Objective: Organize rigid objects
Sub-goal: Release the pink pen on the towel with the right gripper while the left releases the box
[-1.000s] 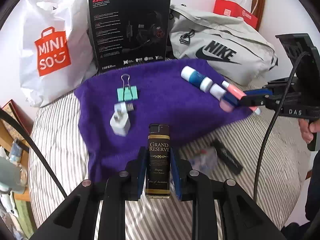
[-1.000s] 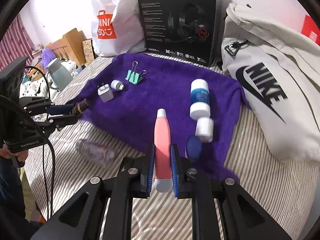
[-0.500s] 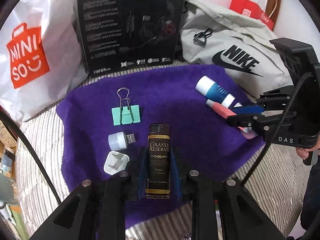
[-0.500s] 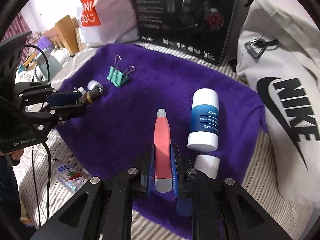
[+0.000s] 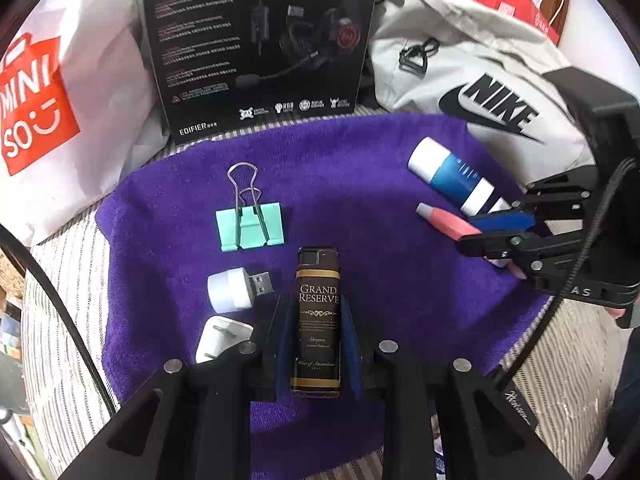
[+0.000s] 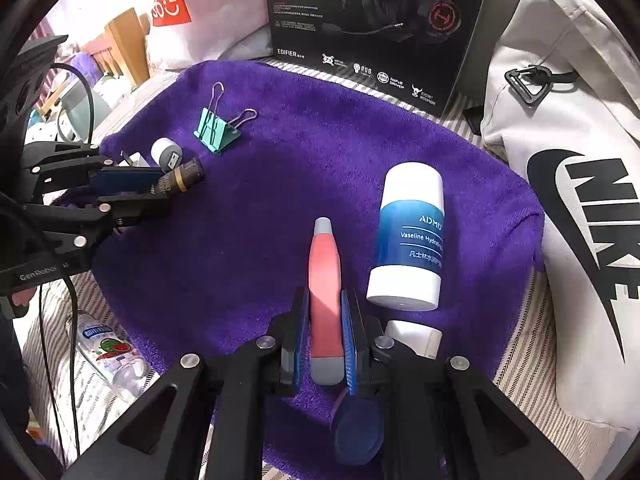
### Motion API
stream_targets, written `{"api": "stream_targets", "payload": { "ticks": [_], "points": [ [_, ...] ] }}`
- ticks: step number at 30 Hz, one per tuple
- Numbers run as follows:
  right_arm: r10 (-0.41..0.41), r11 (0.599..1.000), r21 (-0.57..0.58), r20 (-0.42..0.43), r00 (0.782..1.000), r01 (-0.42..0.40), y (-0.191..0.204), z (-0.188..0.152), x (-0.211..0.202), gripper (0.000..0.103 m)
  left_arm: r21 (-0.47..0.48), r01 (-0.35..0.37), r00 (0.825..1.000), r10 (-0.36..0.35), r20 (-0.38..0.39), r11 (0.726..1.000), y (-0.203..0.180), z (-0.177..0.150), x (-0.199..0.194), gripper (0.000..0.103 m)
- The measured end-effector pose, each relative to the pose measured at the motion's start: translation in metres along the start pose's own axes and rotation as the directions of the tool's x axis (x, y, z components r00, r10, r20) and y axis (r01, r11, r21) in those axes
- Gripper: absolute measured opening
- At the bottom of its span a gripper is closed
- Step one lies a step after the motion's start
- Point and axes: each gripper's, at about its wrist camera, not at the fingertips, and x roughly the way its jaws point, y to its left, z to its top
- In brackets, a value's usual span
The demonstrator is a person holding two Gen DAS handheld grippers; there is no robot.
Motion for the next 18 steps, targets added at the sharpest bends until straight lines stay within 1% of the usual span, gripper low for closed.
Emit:
{"api": "stream_targets", "payload": {
  "ticks": [2,4,15,16,17,18],
  "points": [
    [0.000,1.000,0.000,-0.003,1.000,0.000,-0.0006,0.0005,0.0018,0.016,0.020,-0.020,1.000,0.020,-0.015,1.000,-0.0041,0.0001,0.0052,0.023],
    [0.005,1.000,0.000,-0.002,1.000,-0.005,-0.0007,0.0018,0.0022,0.016,0.031,-0.021,1.000,0.022,-0.023,0.999,-0.0063,0.0001,0.0090,0.023],
    [0.026,1.000,-0.005,0.011,1.000,-0.026,-0.0025,-0.0002,-0.0008,0.016,0.042,-0.042,0.999,0.043,-0.026,0.998,-0.0089,-0.0039,0.0087,0.024],
    [0.029,1.000,-0.005,0.007,1.000,-0.029,-0.0025,-0.0011,-0.0012,0.019,0.040,-0.040,0.999,0.041,-0.027,0.998,-0.0089,-0.0038,0.0097,0.024],
    [0.038,0.999,-0.004,0.002,0.999,-0.038,-0.0026,-0.0016,-0.0017,0.026,0.037,-0.037,0.999,0.038,-0.030,0.999,-0.0087,-0.0047,0.0091,0.025],
    [0.047,0.999,-0.003,0.001,0.999,-0.047,-0.0021,-0.0022,-0.0019,0.031,0.034,-0.034,0.999,0.035,-0.032,0.999,-0.0085,-0.0057,0.0083,0.028]
  ]
}}
